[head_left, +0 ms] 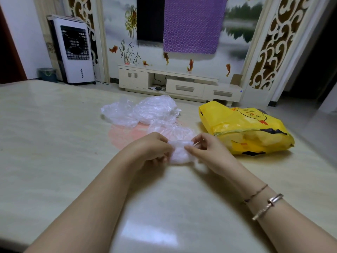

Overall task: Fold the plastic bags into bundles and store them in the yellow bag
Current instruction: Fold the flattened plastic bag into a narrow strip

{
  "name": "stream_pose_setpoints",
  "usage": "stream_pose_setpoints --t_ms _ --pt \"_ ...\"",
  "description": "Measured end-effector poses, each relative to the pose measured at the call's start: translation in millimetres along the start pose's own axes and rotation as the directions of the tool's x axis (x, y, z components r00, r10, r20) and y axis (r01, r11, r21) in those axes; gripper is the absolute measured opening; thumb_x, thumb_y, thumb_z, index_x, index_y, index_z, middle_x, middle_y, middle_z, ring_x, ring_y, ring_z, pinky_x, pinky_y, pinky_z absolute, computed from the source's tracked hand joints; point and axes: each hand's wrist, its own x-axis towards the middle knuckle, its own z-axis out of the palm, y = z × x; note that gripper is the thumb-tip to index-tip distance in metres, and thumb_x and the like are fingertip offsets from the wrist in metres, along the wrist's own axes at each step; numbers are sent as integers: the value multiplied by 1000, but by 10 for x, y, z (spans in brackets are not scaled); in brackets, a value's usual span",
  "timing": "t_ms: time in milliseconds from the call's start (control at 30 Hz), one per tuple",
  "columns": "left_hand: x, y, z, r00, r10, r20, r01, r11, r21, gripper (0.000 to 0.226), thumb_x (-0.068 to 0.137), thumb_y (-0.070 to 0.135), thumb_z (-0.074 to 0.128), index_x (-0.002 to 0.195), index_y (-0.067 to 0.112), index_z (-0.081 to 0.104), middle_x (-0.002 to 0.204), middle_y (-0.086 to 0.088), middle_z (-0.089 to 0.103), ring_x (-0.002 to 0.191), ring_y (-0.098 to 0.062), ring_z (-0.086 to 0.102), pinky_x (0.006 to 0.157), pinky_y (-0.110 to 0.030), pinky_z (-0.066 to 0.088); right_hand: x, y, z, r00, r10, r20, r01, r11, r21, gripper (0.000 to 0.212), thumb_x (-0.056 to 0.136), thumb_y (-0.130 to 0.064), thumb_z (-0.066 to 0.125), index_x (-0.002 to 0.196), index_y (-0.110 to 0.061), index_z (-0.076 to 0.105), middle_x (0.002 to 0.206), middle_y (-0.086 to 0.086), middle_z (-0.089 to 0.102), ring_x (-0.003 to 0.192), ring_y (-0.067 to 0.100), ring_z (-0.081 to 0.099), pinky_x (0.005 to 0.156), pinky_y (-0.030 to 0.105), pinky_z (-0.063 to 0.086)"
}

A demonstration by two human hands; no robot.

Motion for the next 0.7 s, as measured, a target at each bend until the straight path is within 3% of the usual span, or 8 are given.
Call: stream_pose_setpoints --t_ms 133,300,400,533,600,700 --pt "76 -15 58 995 -66 -72 66 998 -12 20 93 10 48 82 12 64 40 1 52 49 -19 42 47 -20 28 38 45 106 995 -41 -87 23 980 -197 21 84 -31 69 94 -16 58 75 -3 60 63 6 49 55 24 34" --pt "120 -17 101 990 -65 -125 62 998 -27 22 91 6 48 79 14 64 56 -6 58 66 -25 48 51 -22 30 65 36 138 998 -31 -49 14 947 -320 19 84 -32 66 88 -14 60 91 6 63 82 19 56 64 30 38" --pt "88 -19 116 986 -34 -163 26 998 -50 20 90 7 49 75 17 57 60 -7 58 64 -25 51 50 -21 31 31 -22 83 1000 -16 -26 9 969 -248 17 83 -25 69 86 -12 58 84 5 63 73 19 57 62 29 41" --pt "41 49 139 960 58 -275 -126 963 -239 1 93 18 55 92 18 56 81 0 65 52 -13 51 45 -20 34 -49 -113 -236 981 130 146 -137 990 38 17 87 -15 68 90 -11 52 58 1 59 45 10 51 44 20 36" --pt "46 77 162 936 96 -339 -197 940 -279 3 93 18 56 95 18 57 91 1 65 57 -13 51 46 -21 35 -87 -110 -445 944 181 276 -208 976 71 18 88 -12 67 95 -10 51 57 2 58 47 11 54 45 22 36" --pt "35 148 301 916 200 -347 -265 952 -152 12 91 20 61 99 12 60 91 4 61 58 -10 55 47 -16 40 -125 -39 -770 893 216 396 -259 964 59 20 86 -6 68 99 -8 53 69 8 60 57 15 58 47 22 43"
